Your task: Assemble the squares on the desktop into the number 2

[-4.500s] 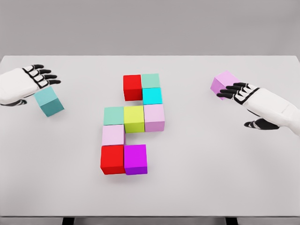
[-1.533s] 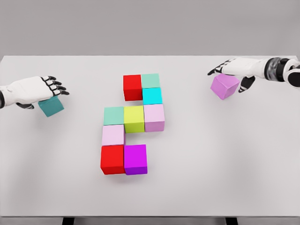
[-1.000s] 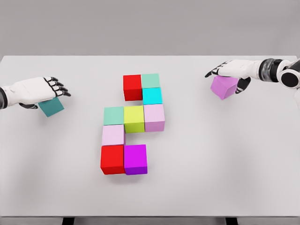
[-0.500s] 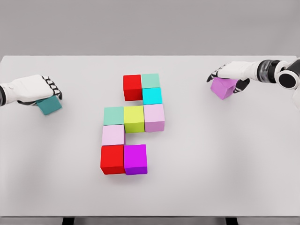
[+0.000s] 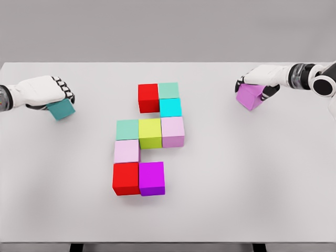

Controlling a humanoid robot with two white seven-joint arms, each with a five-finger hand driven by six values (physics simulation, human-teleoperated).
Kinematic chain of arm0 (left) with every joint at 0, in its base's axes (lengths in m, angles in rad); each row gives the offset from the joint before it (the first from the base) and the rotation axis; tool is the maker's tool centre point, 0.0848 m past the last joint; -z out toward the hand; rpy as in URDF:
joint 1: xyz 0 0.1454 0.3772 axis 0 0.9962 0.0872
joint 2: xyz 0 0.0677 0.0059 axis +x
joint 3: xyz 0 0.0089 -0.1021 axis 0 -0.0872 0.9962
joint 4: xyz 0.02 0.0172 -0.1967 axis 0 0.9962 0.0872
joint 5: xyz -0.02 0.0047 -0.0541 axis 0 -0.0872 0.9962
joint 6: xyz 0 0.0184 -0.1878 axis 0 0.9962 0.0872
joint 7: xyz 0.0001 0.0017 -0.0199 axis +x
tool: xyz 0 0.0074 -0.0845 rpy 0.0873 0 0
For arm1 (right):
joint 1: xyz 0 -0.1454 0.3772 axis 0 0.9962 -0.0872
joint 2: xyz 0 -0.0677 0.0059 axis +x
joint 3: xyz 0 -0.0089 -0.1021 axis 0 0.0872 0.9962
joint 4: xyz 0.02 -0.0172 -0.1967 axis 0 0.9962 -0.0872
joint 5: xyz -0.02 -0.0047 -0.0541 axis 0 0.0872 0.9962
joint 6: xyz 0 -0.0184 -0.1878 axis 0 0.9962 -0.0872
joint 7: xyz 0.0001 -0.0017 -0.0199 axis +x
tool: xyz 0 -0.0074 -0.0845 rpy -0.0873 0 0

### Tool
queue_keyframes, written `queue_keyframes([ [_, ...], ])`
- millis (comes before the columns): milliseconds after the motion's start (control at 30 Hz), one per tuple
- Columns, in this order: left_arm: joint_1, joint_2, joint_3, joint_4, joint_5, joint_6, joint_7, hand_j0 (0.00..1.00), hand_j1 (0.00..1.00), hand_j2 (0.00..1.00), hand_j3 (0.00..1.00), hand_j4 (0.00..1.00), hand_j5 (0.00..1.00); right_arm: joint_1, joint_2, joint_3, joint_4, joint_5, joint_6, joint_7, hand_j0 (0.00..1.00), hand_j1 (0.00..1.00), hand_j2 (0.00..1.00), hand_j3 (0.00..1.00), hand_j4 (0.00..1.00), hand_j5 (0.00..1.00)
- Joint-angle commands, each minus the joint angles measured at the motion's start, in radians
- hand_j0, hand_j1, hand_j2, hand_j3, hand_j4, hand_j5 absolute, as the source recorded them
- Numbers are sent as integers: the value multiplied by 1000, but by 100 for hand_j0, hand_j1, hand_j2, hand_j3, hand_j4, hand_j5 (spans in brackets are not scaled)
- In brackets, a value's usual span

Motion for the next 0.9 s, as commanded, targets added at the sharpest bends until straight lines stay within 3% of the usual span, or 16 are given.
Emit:
queue_keyframes([
  [0,-2,-25,1,27,2,0,0,66,66,66,66,66,66,0,-3,-2,-1,-7,3,0,63,63,63,63,63,63],
  [167,-28,-68,-1,78,-6,0,0,66,66,66,66,66,66,0,-6,-2,-6,-10,3,0,59,59,59,59,59,59],
  [267,-40,-97,-1,90,-7,0,0,66,66,66,66,66,66,3,-12,-4,-61,-13,3,0,57,57,57,57,57,57],
  [533,-67,-132,-1,97,-9,0,-1,66,66,66,66,66,66,9,-36,-13,-76,-19,3,0,56,56,56,56,56,56],
  [633,-77,-153,-1,114,-10,0,-1,66,66,66,66,66,66,21,-75,-15,-162,-21,3,0,56,56,56,56,56,56],
  [733,-84,-175,1,136,-10,0,-9,66,66,66,66,66,66,26,-82,-15,-176,-21,3,0,56,56,56,56,56,56],
  [867,-100,-206,1,165,-10,0,-23,66,66,66,66,66,66,60,-119,-16,-247,-22,3,0,56,56,56,56,56,56],
])
